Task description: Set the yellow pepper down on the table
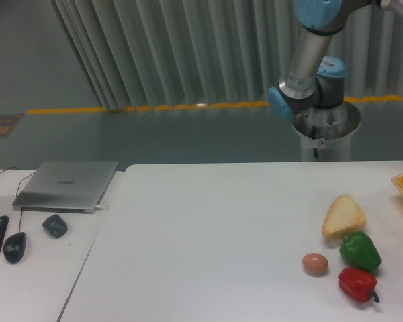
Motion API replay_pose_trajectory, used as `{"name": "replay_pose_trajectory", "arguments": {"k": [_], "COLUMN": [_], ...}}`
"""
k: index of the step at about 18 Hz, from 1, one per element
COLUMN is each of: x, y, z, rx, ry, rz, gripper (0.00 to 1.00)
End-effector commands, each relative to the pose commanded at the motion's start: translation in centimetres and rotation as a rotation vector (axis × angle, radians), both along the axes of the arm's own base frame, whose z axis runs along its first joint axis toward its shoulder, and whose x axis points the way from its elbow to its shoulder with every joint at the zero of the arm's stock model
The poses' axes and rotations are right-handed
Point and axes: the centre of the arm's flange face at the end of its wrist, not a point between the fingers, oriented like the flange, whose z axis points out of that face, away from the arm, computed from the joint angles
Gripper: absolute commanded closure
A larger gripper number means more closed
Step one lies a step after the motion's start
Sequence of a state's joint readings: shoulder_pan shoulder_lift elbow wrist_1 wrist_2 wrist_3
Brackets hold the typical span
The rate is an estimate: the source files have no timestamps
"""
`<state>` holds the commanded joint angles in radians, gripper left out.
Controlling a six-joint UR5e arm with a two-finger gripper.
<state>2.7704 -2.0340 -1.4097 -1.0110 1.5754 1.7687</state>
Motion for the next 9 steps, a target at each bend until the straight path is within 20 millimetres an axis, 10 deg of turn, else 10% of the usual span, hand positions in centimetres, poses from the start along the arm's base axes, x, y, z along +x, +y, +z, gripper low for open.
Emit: {"name": "replay_pose_trajectory", "arguments": {"k": [9], "x": [-2.6], "y": [0.5], "z": [-2.4], "rx": [0.003], "ry": [0.009], "rz": [0.009], "gripper": [0.0]}}
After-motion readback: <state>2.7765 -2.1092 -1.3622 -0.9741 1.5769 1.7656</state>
